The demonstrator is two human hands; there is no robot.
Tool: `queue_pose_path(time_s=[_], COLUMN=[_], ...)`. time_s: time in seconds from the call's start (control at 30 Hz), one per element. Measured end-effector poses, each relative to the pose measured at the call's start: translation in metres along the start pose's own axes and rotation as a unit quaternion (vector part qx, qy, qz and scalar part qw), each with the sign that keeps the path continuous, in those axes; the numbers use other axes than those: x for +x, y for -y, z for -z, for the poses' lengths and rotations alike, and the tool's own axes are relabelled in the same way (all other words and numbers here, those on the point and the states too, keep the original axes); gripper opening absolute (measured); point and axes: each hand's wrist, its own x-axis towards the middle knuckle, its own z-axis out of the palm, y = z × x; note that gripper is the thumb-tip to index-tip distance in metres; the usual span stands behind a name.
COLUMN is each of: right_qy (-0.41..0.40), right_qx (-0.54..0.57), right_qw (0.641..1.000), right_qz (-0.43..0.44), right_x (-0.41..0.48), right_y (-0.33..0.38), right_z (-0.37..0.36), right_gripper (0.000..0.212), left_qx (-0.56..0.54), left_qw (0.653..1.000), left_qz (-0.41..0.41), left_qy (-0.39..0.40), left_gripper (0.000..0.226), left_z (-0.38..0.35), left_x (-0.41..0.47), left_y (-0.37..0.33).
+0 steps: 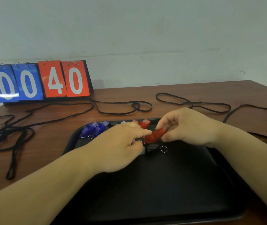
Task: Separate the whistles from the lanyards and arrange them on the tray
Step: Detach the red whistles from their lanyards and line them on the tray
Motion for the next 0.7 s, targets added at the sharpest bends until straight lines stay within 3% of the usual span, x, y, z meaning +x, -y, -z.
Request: queue_pose_path(time_s=[0.13, 0.47, 0.7], right_qy=[-0.030, -0.100, -0.130], right_qx=[-0.108, -0.146, -0.159], right_qw=[0.993, 0.984, 0.979], right_qz=[0.021, 0.001, 0.003], right_x=[0.003, 0.015, 0.017], right_y=[-0.002, -0.012, -0.011], right_z=[0.000, -0.003, -0.006], right_gripper=[0.022, 0.032, 0.020], left_qx=[0.000, 0.080, 0.159], left_qw=[1.000, 0.997, 0.987], left_qz=[0.003, -0.003, -0.003], left_qy=[0.016, 0.024, 0.001], left_gripper=[0.049, 0.047, 0.053], left_z=[0.000, 0.002, -0.001], left_x=[0.001, 0.000, 0.002], left_y=[-0.001, -0.002, 0.003])
